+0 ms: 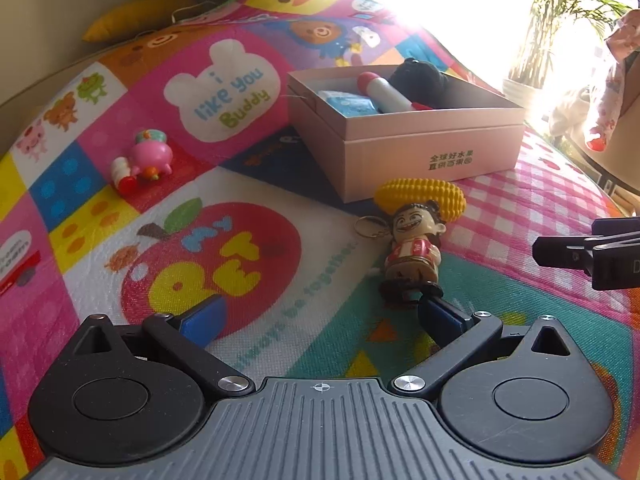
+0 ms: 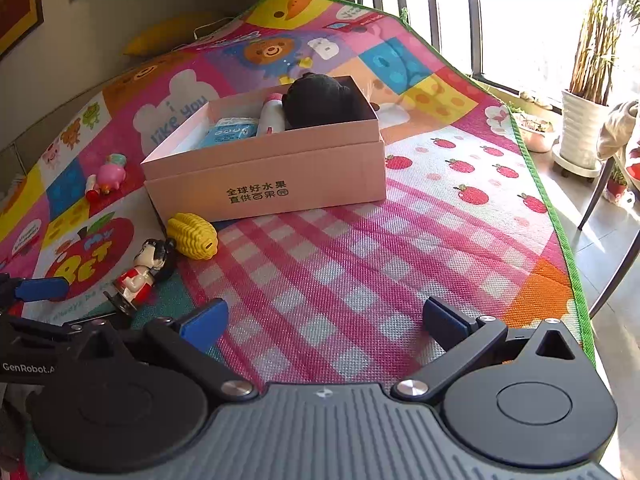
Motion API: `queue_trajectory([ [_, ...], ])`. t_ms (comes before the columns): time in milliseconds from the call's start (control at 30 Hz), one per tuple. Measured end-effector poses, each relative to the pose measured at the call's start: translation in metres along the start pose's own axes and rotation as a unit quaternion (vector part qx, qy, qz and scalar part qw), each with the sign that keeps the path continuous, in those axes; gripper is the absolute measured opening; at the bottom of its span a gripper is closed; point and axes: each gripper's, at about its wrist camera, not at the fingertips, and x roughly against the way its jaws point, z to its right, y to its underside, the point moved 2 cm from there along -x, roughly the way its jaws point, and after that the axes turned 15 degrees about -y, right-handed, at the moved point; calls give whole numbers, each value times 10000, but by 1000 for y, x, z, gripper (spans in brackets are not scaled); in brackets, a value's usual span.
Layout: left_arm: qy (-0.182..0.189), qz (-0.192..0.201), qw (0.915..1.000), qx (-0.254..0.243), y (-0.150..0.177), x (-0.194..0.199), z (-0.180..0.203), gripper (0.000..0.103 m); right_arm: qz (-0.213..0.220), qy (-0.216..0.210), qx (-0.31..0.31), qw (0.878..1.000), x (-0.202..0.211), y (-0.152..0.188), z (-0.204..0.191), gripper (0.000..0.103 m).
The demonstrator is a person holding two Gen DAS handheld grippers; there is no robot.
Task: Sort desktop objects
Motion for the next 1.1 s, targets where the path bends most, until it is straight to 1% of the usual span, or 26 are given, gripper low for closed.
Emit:
queue_trajectory([
  [67, -224, 52, 9997, -48, 1, 1, -5, 103, -56, 11, 43, 10000, 0, -1, -3, 103],
  [100, -387, 83, 9992, -62, 1, 1, -8, 103, -63, -78, 140, 9999, 1, -2, -7, 102],
  [133, -489, 79, 9988, -24, 2, 0, -13, 103, -25, -168, 365, 9992, 3, -4, -14, 102],
  [167, -508, 37, 9987, 61, 2, -1, -17, 103, 74, -143, 634, 9979, 4, -7, -23, 95],
  [200, -442, -33, 9988, 189, 2, -3, -23, 103, 165, -88, 916, 9956, 4, -12, -33, 86],
  [233, -351, -98, 9989, 294, 3, -5, -27, 103, 189, -107, 1099, 9937, 2, -15, -39, 80],
  [267, -285, -137, 9989, 358, 3, -6, -30, 103, 127, -256, 1244, 9918, -2, -22, -47, 66],
  [300, -242, -158, 9988, 391, 3, -7, -31, 103, 16, -433, 1310, 9904, -7, -27, -52, 54],
  [333, -212, -164, 9988, 404, 4, -7, -32, 103, -113, -618, 1332, 9891, -15, -34, -56, 52],
  [467, -140, -172, 9989, 411, 4, -7, -31, 103, -295, -828, 1079, 9903, -47, -54, -60, 51],
  [533, -99, -191, 9988, 440, 4, -8, -32, 103, -589, -1100, 700, 9897, -67, -59, -55, 51],
  [567, -81, -194, 9988, 450, 4, -8, -33, 103, -689, -1192, 539, 9890, -74, -60, -52, 47],
  [600, -66, -192, 9988, 453, 5, -8, -33, 103, -814, -1291, 355, 9876, -80, -58, -50, 37],
  [633, -52, -188, 9988, 455, 5, -8, -33, 103, -798, -1274, 252, 9883, -80, -56, -47, 34],
  [667, -43, -187, 9988, 458, 5, -8, -34, 103, -744, -1277, 216, 9888, -77, -56, -46, 31],
  [800, -43, -189, 9988, 448, 5, -9, -33, 103, -616, -1224, 238, 9903, -44, -44, -35, 31],
  [900, -73, -175, 9990, 415, 4, -8, -32, 103, -600, -1050, 318, 9921, -14, -29, -21, 31],
  [1033, -118, -72, 9997, 194, 3, -4, -22, 103, -520, -860, 317, 9944, 13, -8, -5, 31],
  [1100, -34, -53, 9999, 109, 3, -1, -16, 103, -511, -868, 257, 9946, 19, -2, -1, 31],
])
